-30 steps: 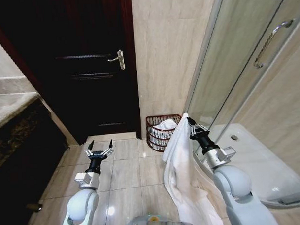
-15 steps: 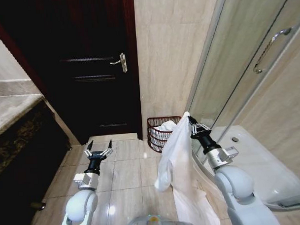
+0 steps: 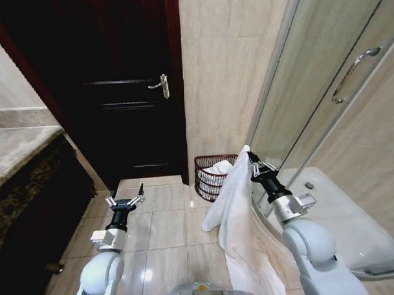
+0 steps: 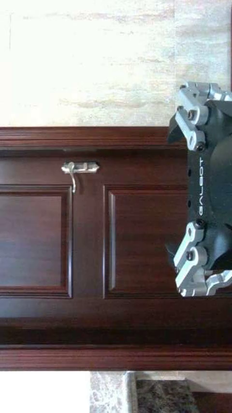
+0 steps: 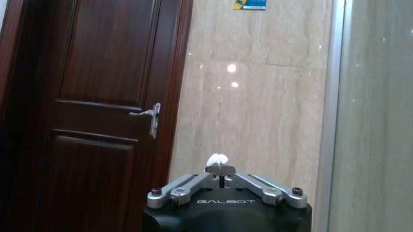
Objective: Discard the used towel into the hamper.
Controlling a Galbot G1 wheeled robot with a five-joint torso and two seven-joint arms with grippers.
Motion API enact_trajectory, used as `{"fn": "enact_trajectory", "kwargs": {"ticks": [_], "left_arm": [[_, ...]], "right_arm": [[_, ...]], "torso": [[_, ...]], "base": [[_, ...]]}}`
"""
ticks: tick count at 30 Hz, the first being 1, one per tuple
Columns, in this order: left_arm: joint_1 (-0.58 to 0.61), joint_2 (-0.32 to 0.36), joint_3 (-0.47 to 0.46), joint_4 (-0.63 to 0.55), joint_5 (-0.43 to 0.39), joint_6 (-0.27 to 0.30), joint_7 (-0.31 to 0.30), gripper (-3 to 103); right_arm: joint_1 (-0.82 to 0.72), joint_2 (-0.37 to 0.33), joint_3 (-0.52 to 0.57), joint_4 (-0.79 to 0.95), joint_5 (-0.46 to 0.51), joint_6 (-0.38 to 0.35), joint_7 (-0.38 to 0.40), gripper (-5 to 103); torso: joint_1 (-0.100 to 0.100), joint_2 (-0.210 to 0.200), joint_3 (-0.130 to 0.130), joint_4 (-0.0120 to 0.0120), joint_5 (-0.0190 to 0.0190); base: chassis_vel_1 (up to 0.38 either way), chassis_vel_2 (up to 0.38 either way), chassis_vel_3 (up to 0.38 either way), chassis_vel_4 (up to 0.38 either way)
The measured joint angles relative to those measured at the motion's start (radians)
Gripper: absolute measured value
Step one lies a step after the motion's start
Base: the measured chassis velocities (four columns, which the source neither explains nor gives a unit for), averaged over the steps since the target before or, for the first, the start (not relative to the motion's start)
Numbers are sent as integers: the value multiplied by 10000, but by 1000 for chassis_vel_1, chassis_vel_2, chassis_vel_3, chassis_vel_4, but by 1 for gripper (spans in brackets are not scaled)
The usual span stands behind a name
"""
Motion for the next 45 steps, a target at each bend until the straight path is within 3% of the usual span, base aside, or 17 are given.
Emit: {"fn": "enact_trajectory", "kwargs": {"ticks": [33,39,45], "left_arm": [[90,-299,118,-130,254,-69,59,100],[144,-156,77,152,-28,-742,635,100],[282,-262,143,239,-14,-939,755,100]], "right_arm": [[534,-274,211,-189,611,-41,304,0],[1413,-374,58,-613,1005,-146,875,0],[3195,-818,-280,-1376,1945,-428,1482,0]], "torso": [[585,1341,758,0,0],[677,1539,862,-3,1],[689,1554,869,1,1]], "base": [[0,0,0,0],[0,0,0,0],[0,0,0,0]]}}
